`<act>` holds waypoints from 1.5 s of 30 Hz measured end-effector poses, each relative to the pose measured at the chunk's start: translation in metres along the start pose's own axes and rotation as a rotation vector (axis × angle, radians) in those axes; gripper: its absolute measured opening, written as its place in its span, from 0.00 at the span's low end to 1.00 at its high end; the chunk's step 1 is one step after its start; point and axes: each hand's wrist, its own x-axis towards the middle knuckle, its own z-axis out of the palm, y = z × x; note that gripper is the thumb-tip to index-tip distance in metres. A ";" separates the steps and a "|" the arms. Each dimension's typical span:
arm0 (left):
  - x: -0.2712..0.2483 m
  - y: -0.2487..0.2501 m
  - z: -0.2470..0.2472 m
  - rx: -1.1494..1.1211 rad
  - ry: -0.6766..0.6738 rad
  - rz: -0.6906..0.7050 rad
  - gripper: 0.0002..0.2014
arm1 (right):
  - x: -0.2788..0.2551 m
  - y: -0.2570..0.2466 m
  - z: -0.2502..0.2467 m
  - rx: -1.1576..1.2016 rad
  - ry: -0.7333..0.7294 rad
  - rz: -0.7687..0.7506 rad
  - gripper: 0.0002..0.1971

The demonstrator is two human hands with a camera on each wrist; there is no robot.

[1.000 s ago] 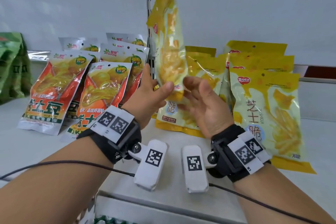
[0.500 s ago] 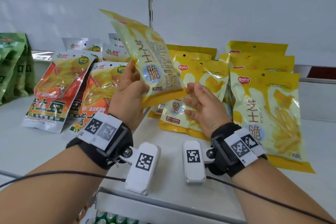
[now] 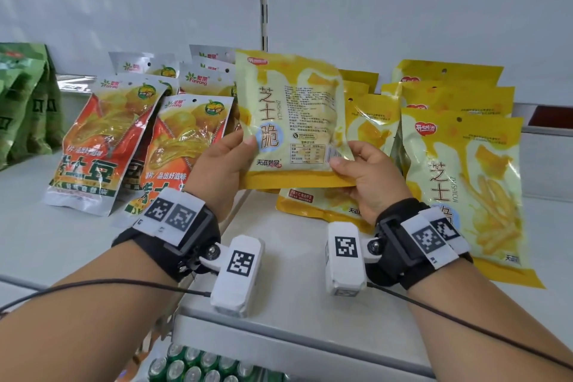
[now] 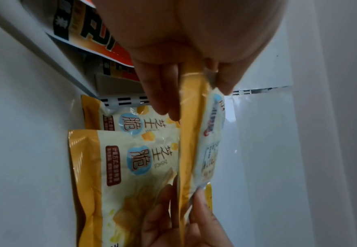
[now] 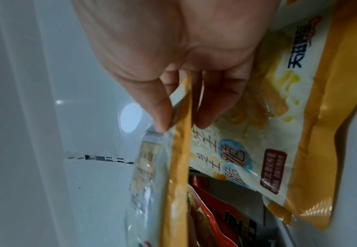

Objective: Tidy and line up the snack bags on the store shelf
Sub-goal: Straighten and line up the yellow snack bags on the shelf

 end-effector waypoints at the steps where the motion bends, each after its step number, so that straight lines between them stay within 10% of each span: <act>1: 0.001 -0.001 -0.002 0.028 0.021 -0.007 0.13 | -0.001 -0.001 0.000 -0.009 -0.001 -0.001 0.11; 3: 0.003 -0.004 -0.005 0.031 0.027 -0.046 0.14 | -0.002 -0.003 0.002 0.022 -0.018 -0.012 0.00; 18: 0.013 -0.016 0.002 -0.022 0.028 -0.120 0.14 | -0.003 -0.010 -0.005 -0.087 0.153 -0.180 0.11; 23: 0.017 -0.017 0.001 -0.016 0.047 -0.086 0.15 | -0.005 -0.013 -0.005 -0.077 -0.033 -0.079 0.22; 28: 0.020 -0.019 0.002 0.006 0.036 -0.102 0.14 | 0.000 -0.004 -0.006 -0.101 -0.006 -0.072 0.06; 45: 0.023 -0.009 0.006 0.014 -0.117 -0.125 0.16 | 0.001 -0.010 -0.009 0.168 -0.092 -0.003 0.12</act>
